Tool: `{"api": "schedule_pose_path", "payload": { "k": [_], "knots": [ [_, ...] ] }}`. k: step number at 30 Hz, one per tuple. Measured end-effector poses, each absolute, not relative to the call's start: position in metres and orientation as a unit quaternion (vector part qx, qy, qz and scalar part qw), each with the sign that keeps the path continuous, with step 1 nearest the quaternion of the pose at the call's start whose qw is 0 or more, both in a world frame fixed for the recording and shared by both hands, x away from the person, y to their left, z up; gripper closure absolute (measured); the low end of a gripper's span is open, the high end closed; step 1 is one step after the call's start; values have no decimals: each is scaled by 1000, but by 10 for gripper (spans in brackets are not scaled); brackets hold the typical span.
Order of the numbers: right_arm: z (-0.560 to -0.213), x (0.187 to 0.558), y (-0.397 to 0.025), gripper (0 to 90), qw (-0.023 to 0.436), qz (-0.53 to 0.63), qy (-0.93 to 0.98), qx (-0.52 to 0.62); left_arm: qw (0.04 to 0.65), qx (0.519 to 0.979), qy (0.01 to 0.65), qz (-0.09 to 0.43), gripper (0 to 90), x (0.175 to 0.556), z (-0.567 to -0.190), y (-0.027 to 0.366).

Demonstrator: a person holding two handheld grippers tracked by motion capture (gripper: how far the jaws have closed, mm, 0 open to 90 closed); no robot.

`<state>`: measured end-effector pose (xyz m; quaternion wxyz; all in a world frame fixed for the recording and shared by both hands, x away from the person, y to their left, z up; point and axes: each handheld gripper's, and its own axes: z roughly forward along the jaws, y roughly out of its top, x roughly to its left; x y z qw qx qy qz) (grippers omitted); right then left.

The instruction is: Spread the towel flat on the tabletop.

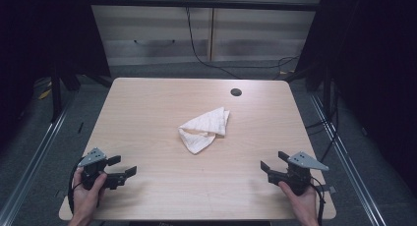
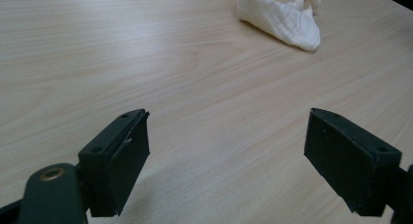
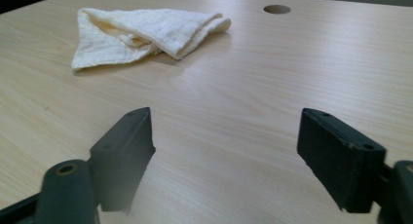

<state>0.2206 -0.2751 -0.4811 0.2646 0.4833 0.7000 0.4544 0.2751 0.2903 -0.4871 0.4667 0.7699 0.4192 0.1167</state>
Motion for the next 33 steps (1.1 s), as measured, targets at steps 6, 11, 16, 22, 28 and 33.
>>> {"api": "schedule_pose_path", "payload": {
  "k": [6,11,16,22,28,33],
  "knots": [
    [-479,221,-276,225,243,462,702,484,471,765,424,114,164,276,-487,290],
    [-479,224,-271,265,220,459,717,476,467,767,424,116,164,276,-488,290],
    [-480,230,-262,332,194,454,729,474,471,766,423,116,164,275,-487,290],
    [-474,245,-253,348,171,440,750,464,470,774,409,114,163,272,-487,290],
    [-473,268,-240,344,114,446,773,437,470,776,405,111,163,271,-487,290],
    [-469,287,-230,360,103,448,779,426,473,775,405,108,163,272,-487,290]
  ]
}}
